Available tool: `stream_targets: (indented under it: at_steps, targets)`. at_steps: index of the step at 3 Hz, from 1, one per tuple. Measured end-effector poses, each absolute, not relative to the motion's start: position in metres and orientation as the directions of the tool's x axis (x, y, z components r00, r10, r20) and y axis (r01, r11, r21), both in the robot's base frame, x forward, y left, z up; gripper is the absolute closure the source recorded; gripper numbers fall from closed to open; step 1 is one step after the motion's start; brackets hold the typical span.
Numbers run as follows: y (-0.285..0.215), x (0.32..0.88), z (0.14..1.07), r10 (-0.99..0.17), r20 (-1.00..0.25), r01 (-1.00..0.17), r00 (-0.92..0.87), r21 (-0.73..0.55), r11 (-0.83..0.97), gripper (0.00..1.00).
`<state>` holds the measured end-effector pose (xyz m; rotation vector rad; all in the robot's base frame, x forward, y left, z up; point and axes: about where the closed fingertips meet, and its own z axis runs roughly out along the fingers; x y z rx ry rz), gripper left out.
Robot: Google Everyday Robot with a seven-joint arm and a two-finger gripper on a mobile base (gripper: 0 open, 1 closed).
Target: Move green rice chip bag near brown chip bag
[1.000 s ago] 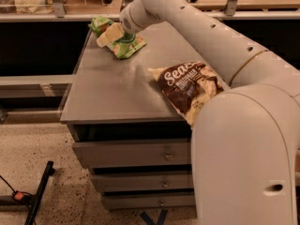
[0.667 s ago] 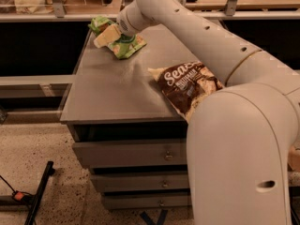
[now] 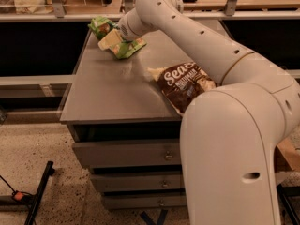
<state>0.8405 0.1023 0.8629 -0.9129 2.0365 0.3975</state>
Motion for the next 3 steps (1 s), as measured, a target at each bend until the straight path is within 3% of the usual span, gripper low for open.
stream_targets:
  at_steps: [3]
  targets:
    - [0.1005,0.8458,0.8548,-0.477,-0.795,-0.736,-0.374,-0.058,0.675,0.87]
